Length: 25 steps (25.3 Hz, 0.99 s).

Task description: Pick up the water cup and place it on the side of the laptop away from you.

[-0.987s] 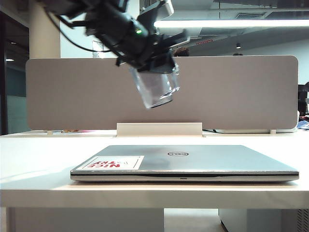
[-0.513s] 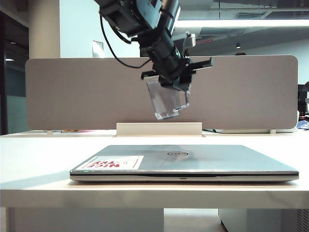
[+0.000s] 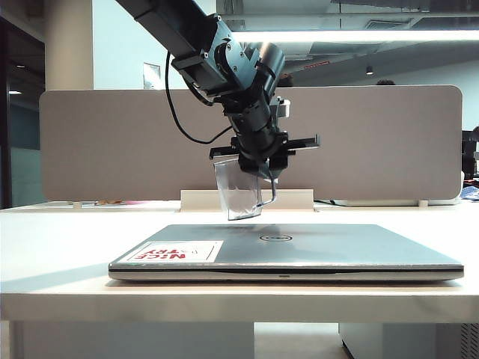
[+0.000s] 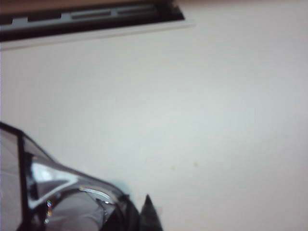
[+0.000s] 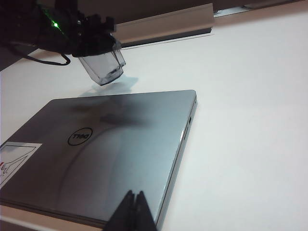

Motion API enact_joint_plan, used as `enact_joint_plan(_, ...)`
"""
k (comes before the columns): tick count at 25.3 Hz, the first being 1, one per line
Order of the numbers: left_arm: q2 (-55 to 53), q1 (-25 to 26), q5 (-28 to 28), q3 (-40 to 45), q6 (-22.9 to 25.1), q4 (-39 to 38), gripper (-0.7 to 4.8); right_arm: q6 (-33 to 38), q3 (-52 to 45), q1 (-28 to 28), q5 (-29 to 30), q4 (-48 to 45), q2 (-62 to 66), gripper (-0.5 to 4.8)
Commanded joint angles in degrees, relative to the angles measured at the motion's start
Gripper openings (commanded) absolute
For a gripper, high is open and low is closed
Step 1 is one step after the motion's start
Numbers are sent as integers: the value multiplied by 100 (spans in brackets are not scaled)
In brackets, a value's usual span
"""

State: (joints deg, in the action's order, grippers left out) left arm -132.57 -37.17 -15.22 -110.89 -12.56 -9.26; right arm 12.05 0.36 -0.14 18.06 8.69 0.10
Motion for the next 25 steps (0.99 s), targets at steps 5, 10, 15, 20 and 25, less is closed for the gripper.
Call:
enact_joint_plan(5,-83,-26,-22,-42,7,-153,-6,-4,-35,4,0,-52,-9,-1)
enact_joint_plan(10,-205,-52,-20,-39,4,-249,-6,-4,-35,4,7,-55,-9,-1)
enact_joint_plan(15,-221,-57,-20,-39,7,-175,-5,-4,-35,4,7,-55,-9,-1)
enact_joint_plan(20,-223,-57,-11,-39,7,96,14,-4,-35,4,7,-55,-9,-1)
enact_joint_plan(25,-223,-59,2,-39,9,162,72,-4,-35,4,9,-55,-9,-1)
